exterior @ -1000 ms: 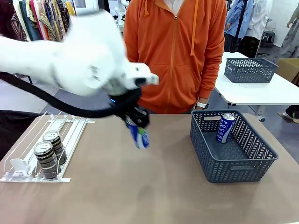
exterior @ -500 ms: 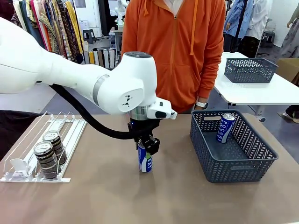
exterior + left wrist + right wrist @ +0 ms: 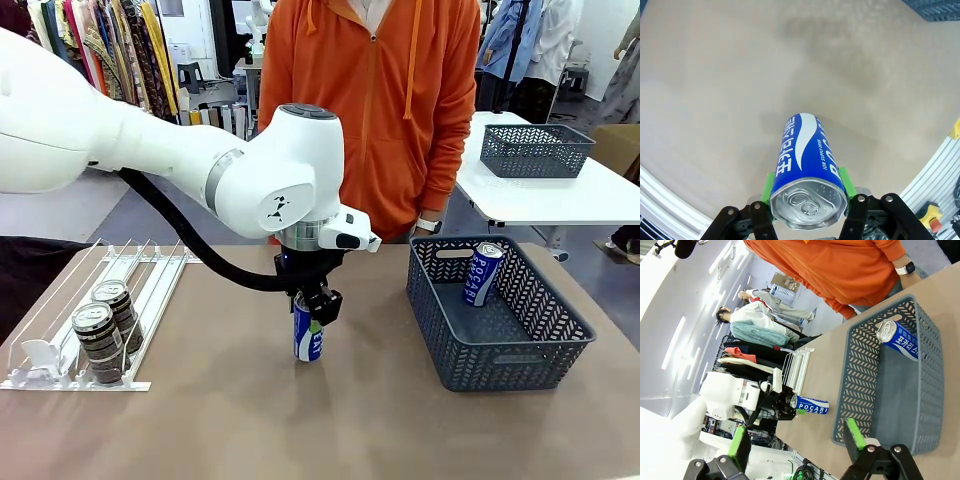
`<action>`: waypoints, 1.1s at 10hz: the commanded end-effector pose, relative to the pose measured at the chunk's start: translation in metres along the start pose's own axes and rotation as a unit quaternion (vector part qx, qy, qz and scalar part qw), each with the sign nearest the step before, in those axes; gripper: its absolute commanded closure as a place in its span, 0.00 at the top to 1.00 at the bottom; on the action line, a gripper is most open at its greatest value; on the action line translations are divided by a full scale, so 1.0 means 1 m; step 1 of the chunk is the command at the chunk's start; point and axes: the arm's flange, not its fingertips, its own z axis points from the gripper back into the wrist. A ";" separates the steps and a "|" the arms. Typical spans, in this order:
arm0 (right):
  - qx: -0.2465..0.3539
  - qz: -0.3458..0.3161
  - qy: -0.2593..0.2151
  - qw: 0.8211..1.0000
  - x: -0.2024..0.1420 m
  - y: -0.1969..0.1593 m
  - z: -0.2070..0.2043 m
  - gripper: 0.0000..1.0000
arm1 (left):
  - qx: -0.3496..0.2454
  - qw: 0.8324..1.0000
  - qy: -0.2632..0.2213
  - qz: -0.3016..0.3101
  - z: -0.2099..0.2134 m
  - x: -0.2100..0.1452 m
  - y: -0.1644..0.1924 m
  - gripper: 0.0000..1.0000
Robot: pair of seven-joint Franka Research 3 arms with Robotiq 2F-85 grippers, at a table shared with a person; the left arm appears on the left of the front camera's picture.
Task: Retrieve and store the cans from the dispenser.
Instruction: Pick up the last remaining can from one row of the Automatic Can Dispenser and place it in the middle of the table.
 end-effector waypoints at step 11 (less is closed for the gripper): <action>0.011 0.005 -0.012 1.000 0.003 0.002 -0.003 1.00 | -0.136 0.958 -0.170 0.186 0.200 -0.238 0.133 1.00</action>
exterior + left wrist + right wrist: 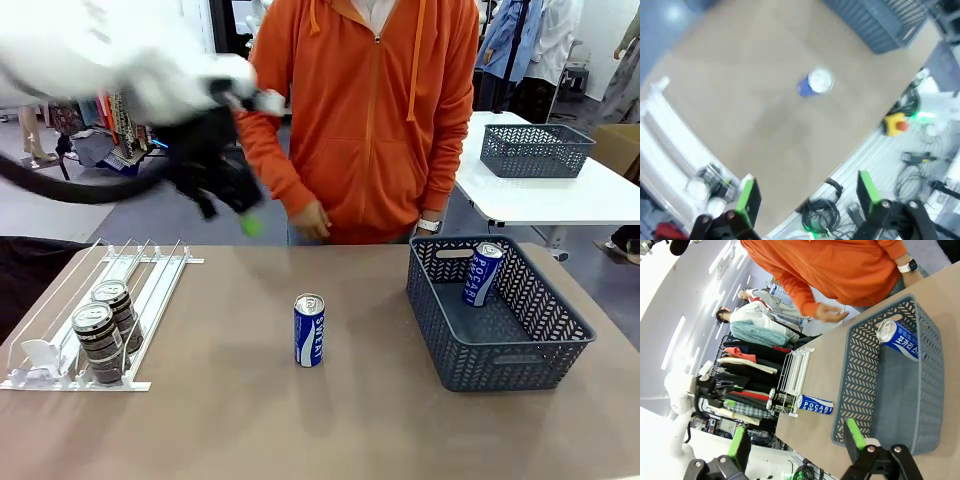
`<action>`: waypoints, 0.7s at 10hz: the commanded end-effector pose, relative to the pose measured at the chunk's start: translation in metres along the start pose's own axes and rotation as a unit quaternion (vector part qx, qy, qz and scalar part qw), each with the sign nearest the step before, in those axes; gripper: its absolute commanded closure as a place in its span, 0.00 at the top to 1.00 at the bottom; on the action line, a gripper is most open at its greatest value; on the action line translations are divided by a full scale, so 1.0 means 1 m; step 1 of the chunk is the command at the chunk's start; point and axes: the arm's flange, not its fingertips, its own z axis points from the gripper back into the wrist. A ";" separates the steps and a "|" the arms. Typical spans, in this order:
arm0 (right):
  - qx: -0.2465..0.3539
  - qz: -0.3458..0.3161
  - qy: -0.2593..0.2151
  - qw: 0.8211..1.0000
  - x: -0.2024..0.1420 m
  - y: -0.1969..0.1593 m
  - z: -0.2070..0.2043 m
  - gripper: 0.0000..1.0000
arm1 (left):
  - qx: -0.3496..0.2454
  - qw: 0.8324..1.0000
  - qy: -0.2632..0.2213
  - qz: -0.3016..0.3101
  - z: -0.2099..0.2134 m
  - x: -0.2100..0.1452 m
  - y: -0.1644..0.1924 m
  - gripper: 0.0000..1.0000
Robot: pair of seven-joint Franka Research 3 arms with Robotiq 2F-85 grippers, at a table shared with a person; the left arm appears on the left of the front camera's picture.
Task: Retrieve and store the cans from the dispenser.
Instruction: Pick up the last remaining can from one row of the Automatic Can Dispenser and place it in the middle of the table.
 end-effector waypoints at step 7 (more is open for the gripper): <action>0.012 0.005 -0.012 1.000 0.003 0.002 -0.003 1.00 | -0.273 0.883 -0.230 0.304 0.010 -0.287 0.252 1.00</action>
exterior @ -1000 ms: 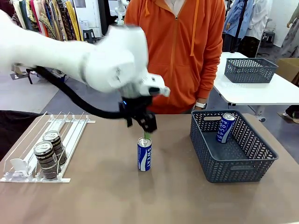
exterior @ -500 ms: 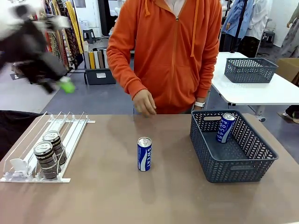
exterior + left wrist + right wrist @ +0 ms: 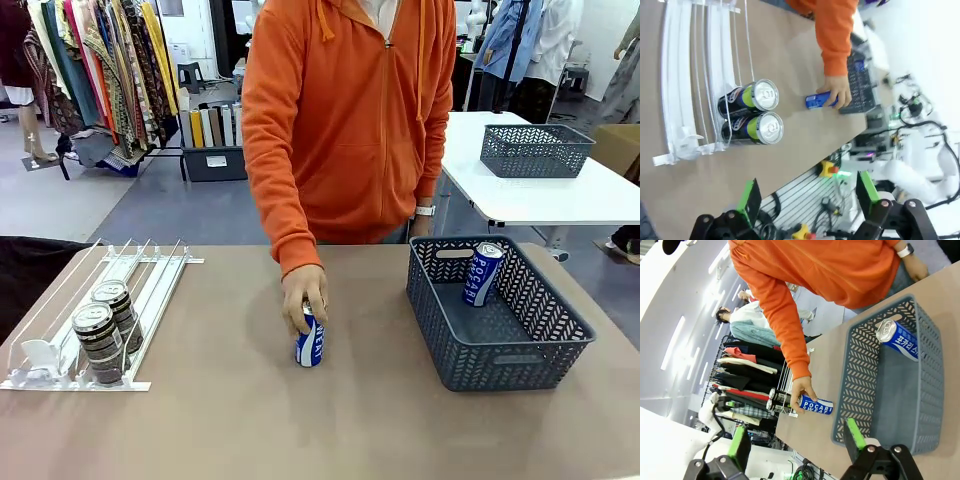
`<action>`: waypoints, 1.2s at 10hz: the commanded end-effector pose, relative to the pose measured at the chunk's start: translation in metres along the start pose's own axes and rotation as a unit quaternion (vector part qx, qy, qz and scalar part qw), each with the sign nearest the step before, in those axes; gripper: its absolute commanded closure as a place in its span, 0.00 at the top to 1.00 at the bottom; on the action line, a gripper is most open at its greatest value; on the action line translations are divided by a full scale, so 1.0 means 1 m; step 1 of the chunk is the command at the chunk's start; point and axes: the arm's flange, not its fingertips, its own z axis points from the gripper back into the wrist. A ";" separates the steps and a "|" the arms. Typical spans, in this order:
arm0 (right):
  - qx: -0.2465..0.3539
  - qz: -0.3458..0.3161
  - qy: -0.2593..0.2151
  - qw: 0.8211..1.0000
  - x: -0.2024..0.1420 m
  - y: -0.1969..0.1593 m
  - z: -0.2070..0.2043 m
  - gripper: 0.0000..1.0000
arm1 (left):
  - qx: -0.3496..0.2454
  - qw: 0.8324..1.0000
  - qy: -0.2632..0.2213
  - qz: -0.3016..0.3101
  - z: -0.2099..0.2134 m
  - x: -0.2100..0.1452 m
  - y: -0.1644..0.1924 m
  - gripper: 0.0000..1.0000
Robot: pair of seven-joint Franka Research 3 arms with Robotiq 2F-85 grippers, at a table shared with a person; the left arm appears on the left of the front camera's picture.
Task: Retrieve and store the cans from the dispenser.
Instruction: Pick up the last remaining can from one row of the Automatic Can Dispenser and place it in the middle of the table, then pick up one can from the Automatic Can Dispenser and place it in the middle of the table.
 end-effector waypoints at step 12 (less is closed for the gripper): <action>0.012 0.005 -0.012 1.000 0.003 0.002 -0.003 1.00 | -0.035 0.999 -0.012 0.011 -0.004 -0.004 0.019 1.00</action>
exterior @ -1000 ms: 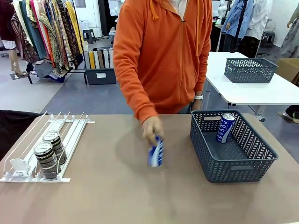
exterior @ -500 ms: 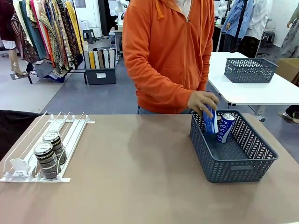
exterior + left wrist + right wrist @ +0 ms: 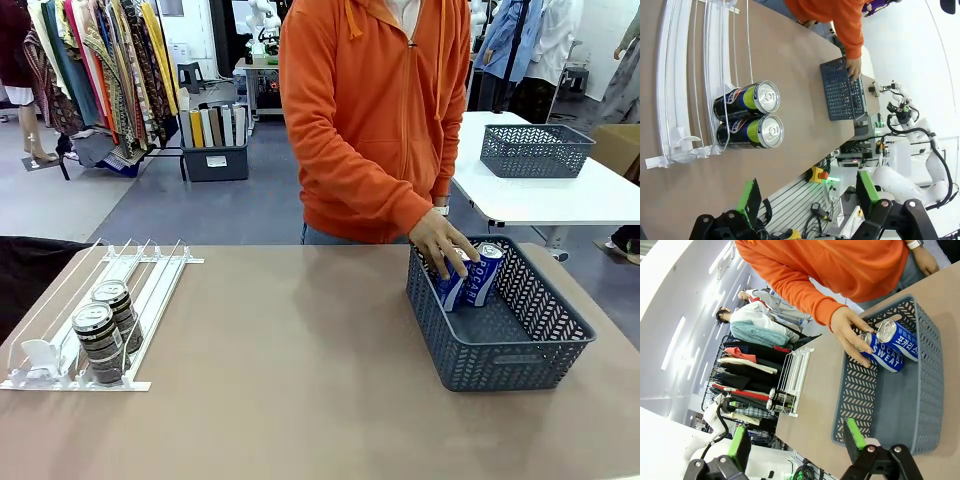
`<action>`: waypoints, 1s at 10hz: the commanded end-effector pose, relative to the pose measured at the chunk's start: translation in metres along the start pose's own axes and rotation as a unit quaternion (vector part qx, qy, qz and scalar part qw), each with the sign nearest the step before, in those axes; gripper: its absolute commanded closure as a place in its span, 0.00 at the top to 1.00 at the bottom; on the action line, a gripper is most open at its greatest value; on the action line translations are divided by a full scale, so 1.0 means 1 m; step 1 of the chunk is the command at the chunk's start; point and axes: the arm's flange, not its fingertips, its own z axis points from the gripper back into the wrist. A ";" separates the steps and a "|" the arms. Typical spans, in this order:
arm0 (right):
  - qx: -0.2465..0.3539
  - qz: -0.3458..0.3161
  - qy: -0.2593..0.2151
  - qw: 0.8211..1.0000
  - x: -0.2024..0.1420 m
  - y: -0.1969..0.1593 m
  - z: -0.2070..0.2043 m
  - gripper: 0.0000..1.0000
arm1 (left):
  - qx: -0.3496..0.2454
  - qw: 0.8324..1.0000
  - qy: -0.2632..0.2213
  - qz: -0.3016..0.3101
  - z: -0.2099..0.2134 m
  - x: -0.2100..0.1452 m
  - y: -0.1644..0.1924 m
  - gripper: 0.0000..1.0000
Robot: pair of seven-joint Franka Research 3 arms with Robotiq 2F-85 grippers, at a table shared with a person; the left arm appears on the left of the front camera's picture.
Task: Retrieve and store the cans from the dispenser.
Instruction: Pick up one can from the Automatic Can Dispenser and place it in the middle of the table.
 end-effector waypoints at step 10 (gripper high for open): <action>0.012 0.005 -0.012 1.000 0.003 0.002 -0.003 1.00 | 0.483 0.868 0.065 -0.090 -0.129 0.006 -0.144 1.00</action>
